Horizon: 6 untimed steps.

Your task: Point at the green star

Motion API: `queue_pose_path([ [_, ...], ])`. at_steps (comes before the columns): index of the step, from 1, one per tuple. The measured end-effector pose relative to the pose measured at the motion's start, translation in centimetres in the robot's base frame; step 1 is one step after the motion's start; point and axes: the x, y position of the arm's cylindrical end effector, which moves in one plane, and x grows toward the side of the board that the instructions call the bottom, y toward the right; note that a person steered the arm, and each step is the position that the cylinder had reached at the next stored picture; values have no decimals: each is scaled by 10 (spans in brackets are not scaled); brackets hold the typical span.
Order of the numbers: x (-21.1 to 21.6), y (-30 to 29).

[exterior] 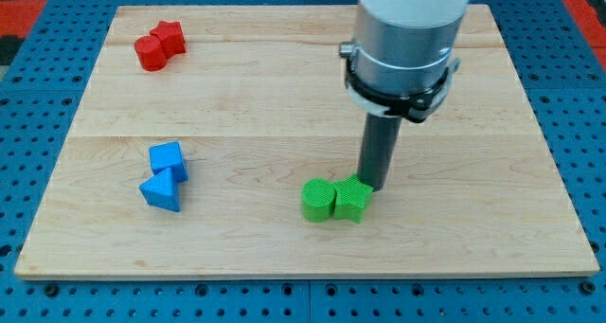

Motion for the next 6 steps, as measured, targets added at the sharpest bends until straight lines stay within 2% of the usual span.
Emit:
queue_pose_path([
  [1, 4, -20],
  [3, 16, 38],
  [6, 46, -15],
])
